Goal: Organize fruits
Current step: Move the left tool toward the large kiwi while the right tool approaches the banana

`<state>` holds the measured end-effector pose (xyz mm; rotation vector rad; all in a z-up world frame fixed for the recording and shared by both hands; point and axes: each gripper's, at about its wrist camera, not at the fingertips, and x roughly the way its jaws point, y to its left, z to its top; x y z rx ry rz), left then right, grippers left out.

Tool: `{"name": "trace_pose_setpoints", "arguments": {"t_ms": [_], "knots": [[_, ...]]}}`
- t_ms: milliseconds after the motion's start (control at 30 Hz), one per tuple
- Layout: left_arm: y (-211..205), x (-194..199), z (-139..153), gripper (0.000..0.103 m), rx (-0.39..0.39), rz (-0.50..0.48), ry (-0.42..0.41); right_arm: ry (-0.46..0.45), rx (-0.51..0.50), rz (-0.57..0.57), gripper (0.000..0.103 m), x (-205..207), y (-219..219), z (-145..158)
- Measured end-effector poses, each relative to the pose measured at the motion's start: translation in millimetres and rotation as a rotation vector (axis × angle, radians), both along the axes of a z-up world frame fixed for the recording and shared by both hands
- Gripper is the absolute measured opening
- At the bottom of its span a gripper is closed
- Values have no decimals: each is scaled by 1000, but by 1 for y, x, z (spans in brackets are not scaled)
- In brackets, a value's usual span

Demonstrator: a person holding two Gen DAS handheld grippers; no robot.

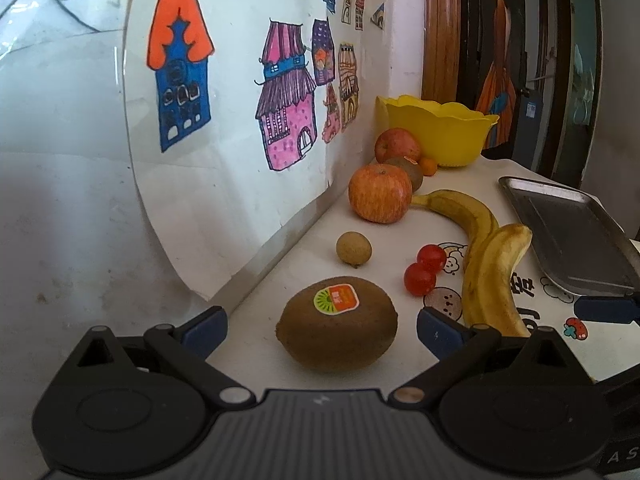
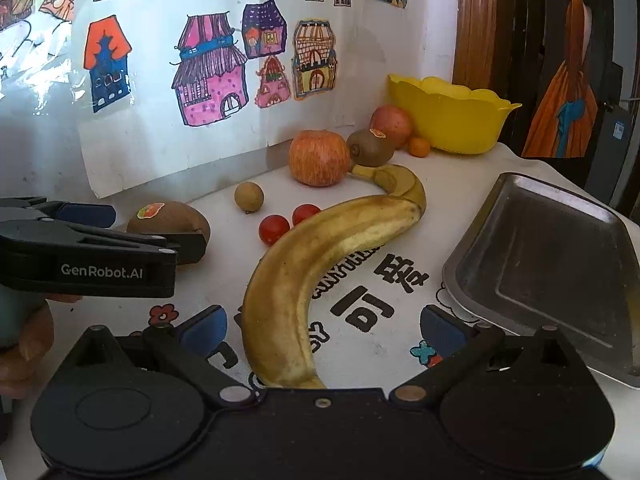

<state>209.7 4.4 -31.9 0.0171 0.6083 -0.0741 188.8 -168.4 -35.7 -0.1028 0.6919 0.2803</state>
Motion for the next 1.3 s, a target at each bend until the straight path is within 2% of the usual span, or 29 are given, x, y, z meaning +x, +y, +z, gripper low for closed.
{"name": "trace_pose_setpoints", "arguments": {"t_ms": [1300], "knots": [[-4,12,-8,102,22,-7,27,28,-7,24,102,9,5,-10]]}}
